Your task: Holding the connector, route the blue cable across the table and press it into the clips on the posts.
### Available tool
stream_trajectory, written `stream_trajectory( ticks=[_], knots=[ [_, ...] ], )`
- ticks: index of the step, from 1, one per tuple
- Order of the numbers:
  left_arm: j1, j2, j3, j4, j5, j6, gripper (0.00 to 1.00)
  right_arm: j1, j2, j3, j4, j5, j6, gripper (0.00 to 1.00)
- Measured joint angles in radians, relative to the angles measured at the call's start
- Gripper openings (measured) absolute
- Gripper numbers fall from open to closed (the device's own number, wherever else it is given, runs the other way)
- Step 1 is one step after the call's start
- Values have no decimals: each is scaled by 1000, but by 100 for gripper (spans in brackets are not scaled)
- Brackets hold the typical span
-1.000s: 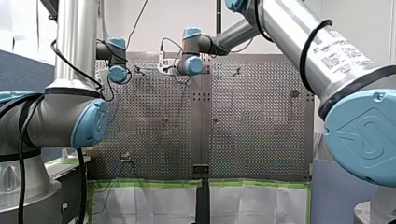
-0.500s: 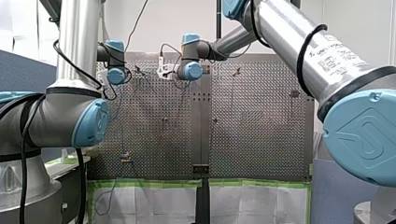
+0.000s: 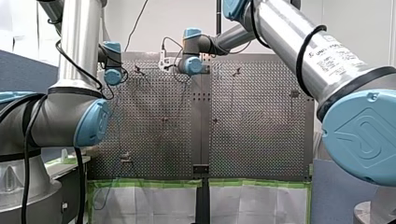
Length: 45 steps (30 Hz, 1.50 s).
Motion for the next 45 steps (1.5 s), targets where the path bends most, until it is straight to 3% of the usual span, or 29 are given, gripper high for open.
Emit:
stream_trajectory(
  ticks=[10,18,19,20,24,26,27,28,29,30,31,41,45],
  knots=[
    [8,-23,8,1,29,-9,0,-13,1,0,3,10,1,0],
    [11,-30,8,-1,11,-2,0,-14,2,-1,4,0,0,0],
    [10,-30,8,-4,6,-1,21,-14,2,-1,5,0,0,0],
    [8,-30,8,-10,-2,-1,36,-13,2,0,8,0,1,0],
    [2,-29,8,-38,-23,-9,45,-9,2,-1,25,3,0,0],
    [1,-29,8,-55,-29,-12,63,-7,2,0,37,13,-1,0],
    [0,-29,8,-63,-32,-10,63,-6,2,-1,43,18,-1,0],
    [-1,-29,7,-71,-37,-6,73,-5,2,0,48,24,-1,0],
    [-2,-28,6,-82,-45,0,88,-4,2,-1,54,32,-1,0],
    [-3,-26,4,-91,-52,5,88,-3,2,0,58,37,-1,0],
    [-4,-24,2,-99,-59,8,98,-3,2,-1,60,41,-1,0],
    [-16,52,-54,-193,-140,12,100,22,2,0,83,83,-6,0],
    [-18,85,-84,-226,-136,8,100,28,2,0,83,88,-6,0]
  ],
)
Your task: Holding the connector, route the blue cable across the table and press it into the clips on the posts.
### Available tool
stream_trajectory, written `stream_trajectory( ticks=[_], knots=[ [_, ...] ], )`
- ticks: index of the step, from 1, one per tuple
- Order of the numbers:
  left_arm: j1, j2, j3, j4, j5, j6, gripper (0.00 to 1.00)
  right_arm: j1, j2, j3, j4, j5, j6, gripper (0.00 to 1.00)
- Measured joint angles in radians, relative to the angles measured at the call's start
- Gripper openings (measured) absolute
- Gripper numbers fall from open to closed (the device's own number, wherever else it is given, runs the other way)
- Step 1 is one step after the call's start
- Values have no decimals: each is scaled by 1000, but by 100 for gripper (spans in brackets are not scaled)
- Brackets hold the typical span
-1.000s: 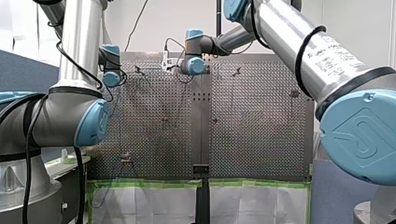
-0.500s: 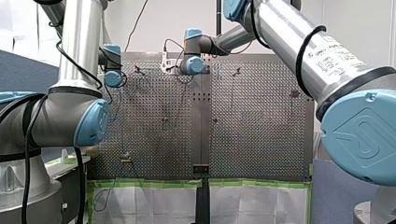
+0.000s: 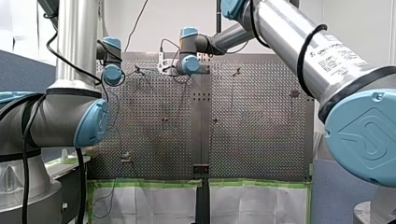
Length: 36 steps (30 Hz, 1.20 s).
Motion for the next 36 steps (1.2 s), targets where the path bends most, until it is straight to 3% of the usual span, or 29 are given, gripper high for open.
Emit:
stream_trajectory(
  ticks=[17,28,36],
  knots=[
    [-46,153,-143,-153,146,3,100,3,0,0,8,6,5,0],
    [-82,243,-148,-242,224,15,100,0,-1,0,14,6,6,0],
    [-116,316,-136,-298,255,63,100,-3,0,0,18,13,6,0]
  ],
)
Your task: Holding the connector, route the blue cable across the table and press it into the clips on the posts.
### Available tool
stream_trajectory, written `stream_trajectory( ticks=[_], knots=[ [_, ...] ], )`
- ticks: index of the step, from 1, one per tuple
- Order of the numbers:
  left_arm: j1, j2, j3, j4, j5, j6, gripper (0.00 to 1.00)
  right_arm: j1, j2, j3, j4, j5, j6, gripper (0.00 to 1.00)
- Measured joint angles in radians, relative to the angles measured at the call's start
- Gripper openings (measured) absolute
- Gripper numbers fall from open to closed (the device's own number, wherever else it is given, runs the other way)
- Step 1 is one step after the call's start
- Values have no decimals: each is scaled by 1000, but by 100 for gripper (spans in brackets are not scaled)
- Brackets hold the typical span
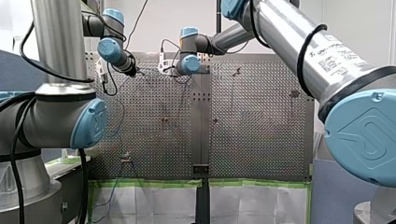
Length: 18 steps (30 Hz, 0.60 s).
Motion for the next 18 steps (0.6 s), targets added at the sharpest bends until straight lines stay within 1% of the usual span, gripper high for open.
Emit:
stream_trajectory(
  ticks=[5,8,13,18],
  knots=[
    [-17,45,19,21,21,4,100,-1,0,0,1,1,0,0],
    [-24,59,37,33,25,9,100,-2,0,0,1,1,0,0],
    [-40,32,66,35,20,38,100,-3,0,0,1,1,0,0],
    [-55,-14,76,40,7,64,100,-5,0,0,1,1,1,0]
  ],
)
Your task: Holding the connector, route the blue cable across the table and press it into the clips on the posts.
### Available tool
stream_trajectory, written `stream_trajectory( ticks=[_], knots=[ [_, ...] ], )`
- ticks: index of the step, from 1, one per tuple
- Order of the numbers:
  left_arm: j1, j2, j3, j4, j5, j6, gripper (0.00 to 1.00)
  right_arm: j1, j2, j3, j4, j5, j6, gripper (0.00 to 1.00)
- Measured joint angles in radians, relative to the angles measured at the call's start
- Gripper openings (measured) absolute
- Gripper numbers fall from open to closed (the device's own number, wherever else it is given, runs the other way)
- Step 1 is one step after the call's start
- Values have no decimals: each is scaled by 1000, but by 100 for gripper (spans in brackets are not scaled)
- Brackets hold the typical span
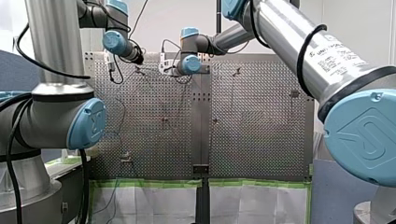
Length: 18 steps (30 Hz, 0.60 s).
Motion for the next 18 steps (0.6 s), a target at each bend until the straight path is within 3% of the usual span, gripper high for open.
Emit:
stream_trajectory(
  ticks=[18],
  knots=[
    [-41,-123,17,83,-39,23,100,-6,0,0,0,-3,1,0]
  ],
)
